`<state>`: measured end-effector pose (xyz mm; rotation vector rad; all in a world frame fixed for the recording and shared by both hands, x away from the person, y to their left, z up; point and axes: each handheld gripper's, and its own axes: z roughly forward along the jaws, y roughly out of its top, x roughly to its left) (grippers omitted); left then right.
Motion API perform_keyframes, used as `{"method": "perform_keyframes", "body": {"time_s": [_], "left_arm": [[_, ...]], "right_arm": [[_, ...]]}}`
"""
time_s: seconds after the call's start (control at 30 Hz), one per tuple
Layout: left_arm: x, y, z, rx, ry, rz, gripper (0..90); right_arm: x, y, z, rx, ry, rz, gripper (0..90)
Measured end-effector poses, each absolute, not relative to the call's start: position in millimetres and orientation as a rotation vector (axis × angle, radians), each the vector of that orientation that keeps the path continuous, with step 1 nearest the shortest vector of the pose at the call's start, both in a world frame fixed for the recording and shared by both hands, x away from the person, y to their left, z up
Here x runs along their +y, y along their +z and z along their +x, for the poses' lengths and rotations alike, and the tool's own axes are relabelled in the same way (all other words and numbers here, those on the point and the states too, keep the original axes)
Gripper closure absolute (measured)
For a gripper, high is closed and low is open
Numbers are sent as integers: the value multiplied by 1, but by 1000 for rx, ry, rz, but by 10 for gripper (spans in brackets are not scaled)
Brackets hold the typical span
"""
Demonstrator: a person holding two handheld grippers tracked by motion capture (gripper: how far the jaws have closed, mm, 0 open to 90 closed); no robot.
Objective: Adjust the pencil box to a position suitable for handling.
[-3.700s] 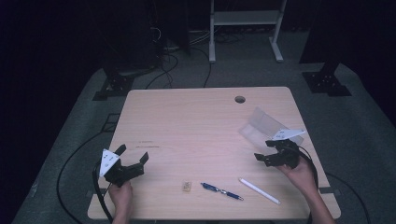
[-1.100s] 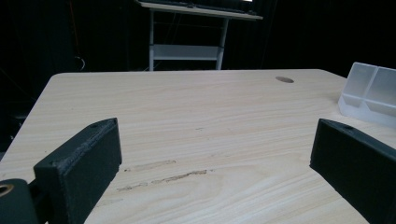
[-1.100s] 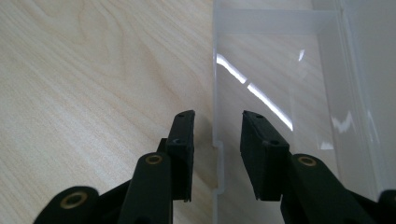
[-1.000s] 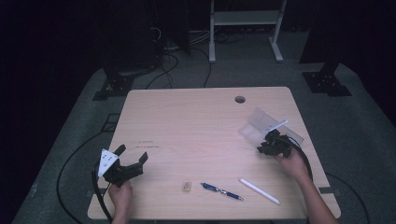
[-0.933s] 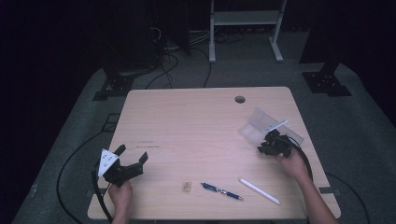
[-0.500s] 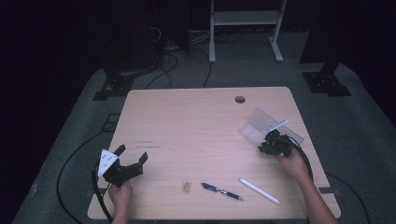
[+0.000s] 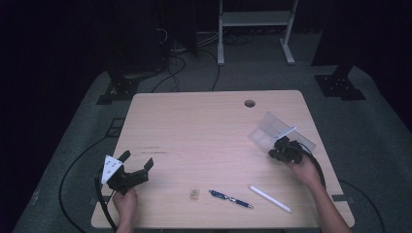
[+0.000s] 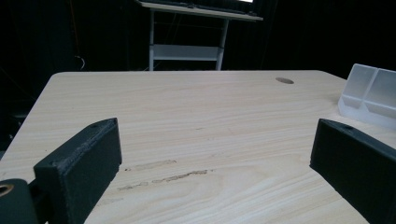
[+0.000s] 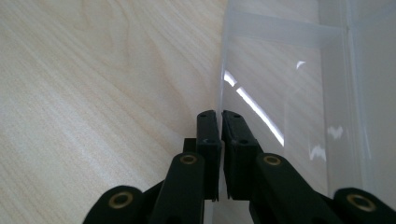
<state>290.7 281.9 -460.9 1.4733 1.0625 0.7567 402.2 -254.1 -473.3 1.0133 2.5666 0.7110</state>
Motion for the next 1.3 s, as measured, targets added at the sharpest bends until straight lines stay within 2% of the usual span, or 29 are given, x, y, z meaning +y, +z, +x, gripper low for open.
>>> {"method": "perform_keyframes", "body": {"time_s": [0.57,0.87,1.3], "left_arm": [[282,-461,291,1066,751,1474,11],[281,-461,291,1064,754,1475,11],[282,-461,291,1065,753,1472,11]], "right_arm": [[-245,-457,391,2547,699,880,862],[-227,-435,379,2548,753,757,862],[-202,-424,372,2595,806,628,861]]}}
